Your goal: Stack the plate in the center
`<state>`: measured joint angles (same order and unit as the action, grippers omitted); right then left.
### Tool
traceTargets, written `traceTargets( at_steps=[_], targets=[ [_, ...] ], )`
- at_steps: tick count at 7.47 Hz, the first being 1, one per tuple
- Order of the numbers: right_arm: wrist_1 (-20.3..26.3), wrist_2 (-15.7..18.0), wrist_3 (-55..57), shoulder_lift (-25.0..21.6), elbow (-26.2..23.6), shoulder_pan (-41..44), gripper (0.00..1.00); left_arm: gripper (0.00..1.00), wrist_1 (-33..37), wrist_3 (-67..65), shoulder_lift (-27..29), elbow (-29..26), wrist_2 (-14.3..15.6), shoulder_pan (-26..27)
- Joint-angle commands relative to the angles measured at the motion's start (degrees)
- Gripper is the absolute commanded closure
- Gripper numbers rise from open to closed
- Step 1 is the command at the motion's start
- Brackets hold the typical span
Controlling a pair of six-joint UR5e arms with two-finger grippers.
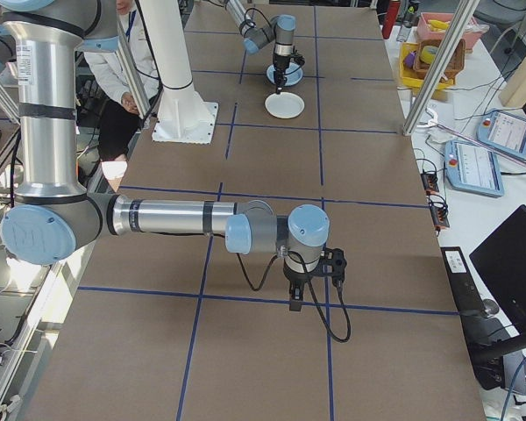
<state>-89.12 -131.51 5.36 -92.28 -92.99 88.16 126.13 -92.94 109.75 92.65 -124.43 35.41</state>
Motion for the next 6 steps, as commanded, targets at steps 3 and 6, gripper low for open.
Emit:
traceTargets(
  at_steps=[3, 6],
  targets=[
    [0.00, 0.02, 0.00, 0.00, 0.00, 0.00, 0.00, 1.00, 9.53, 4.76, -2.86, 1.21, -16.16, 8.42],
    [0.00, 0.02, -0.09, 0.00, 0.00, 0.00, 0.00, 1.00, 18.52, 17.83, -13.21, 1.04, -24.80, 18.01]
  ],
)
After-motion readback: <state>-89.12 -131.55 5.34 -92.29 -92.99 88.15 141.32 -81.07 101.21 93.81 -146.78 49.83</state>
